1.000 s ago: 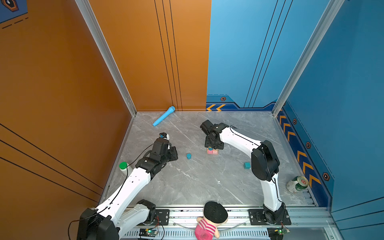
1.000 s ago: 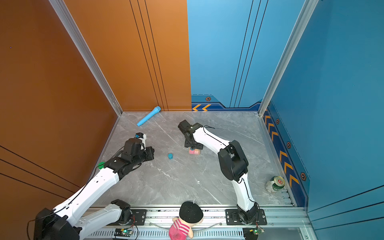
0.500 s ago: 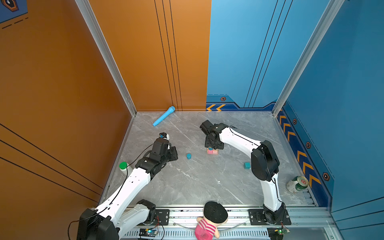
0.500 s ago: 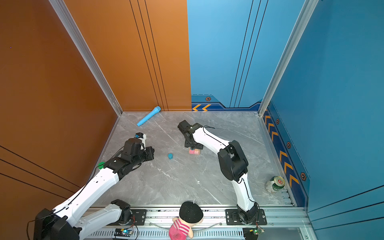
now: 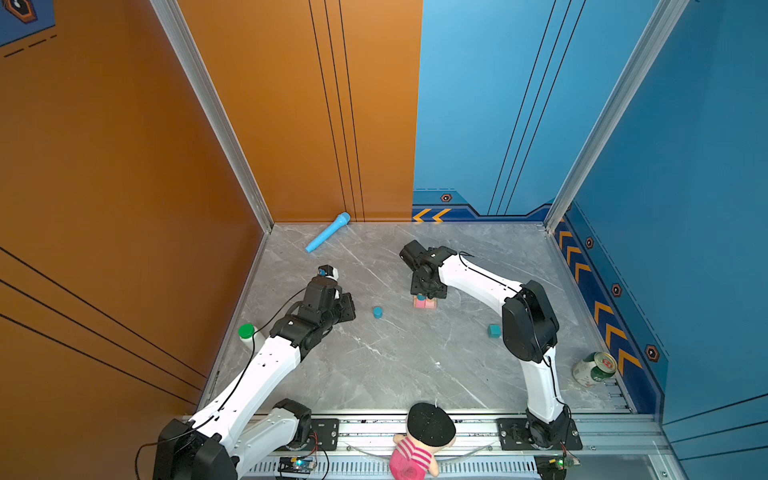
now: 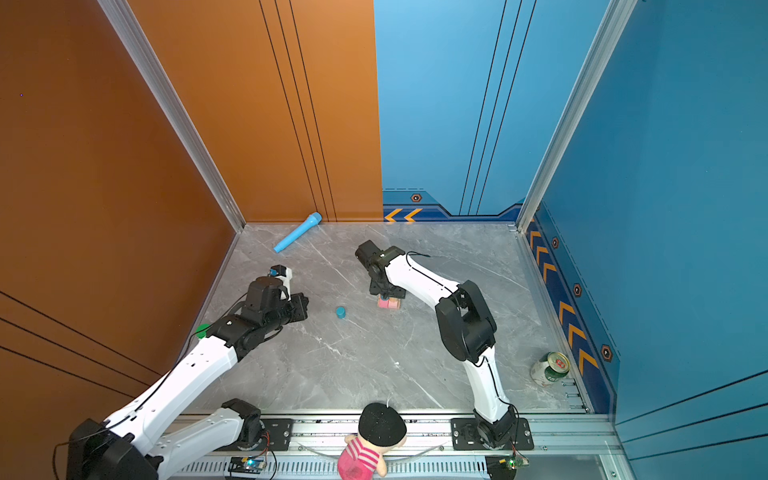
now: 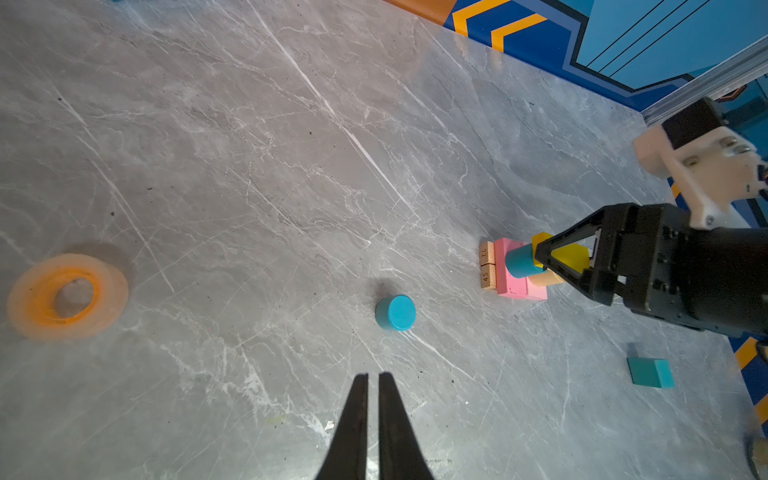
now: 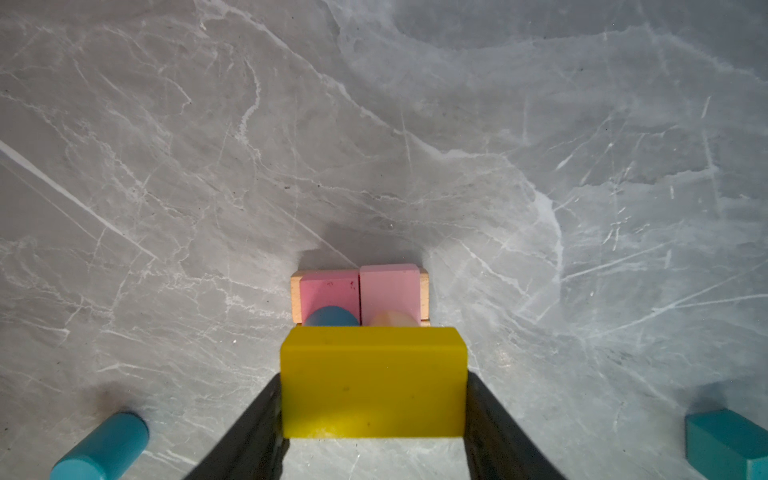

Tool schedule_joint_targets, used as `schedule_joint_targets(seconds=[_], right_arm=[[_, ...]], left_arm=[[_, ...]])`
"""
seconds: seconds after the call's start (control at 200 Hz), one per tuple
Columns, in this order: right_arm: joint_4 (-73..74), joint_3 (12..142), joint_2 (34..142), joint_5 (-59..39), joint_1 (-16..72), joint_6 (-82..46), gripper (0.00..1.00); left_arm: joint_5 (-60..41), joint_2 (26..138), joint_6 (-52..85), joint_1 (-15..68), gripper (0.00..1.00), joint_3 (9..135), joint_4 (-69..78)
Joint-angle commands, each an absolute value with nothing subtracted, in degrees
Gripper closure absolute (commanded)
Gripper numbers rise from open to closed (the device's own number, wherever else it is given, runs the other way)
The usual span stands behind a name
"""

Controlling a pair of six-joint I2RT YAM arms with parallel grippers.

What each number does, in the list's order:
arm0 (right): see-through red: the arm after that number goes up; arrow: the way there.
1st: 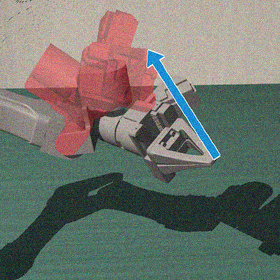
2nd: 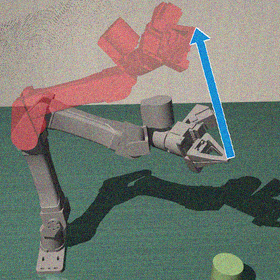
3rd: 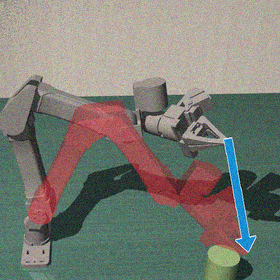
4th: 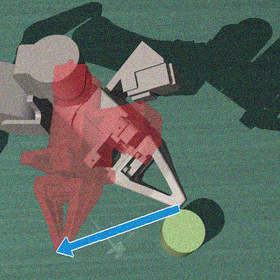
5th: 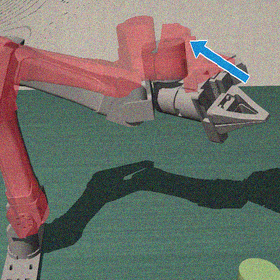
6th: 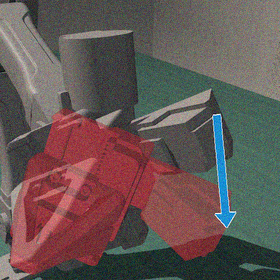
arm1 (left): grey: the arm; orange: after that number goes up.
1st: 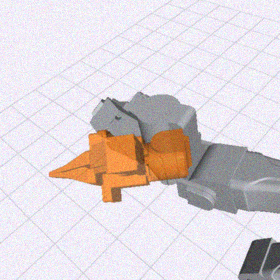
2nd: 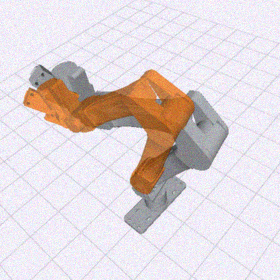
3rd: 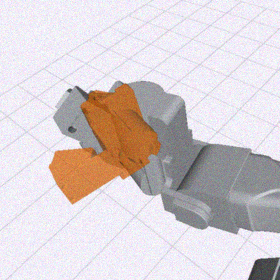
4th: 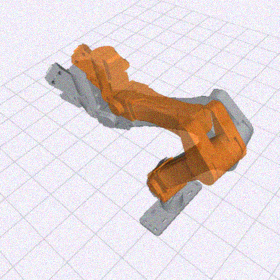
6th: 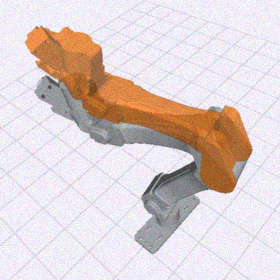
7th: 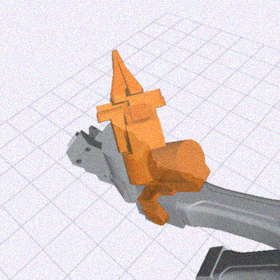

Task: Build the wood block tower
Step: 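Open the right gripper to release the yellow block on the cylinders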

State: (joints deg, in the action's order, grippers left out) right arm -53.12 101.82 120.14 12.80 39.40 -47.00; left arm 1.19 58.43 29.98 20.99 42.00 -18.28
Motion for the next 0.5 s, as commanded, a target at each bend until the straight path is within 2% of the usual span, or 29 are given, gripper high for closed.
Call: schedule_joint_targets(seconds=[0.0, 0.205, 0.496], right_arm=[[-54.71, 101.9, 119.22, 14.77, 39.73, -47.34, 0.33], [-54.76, 102.12, 119.22, 14.43, 39.73, -47.21, 0.23], [-54.74, 101.78, 119.21, 14.04, 39.73, -47.28, 0.21]], left_arm=[[0.43, 57.56, 29.35, 20.29, 0.9, 40.88, -19.51], [0.35, 57.66, 29.2, 20.21, 0.9, 40.87, -19.42], [0.35, 57.66, 29.25, 20.13, 0.9, 40.87, -19.42]])
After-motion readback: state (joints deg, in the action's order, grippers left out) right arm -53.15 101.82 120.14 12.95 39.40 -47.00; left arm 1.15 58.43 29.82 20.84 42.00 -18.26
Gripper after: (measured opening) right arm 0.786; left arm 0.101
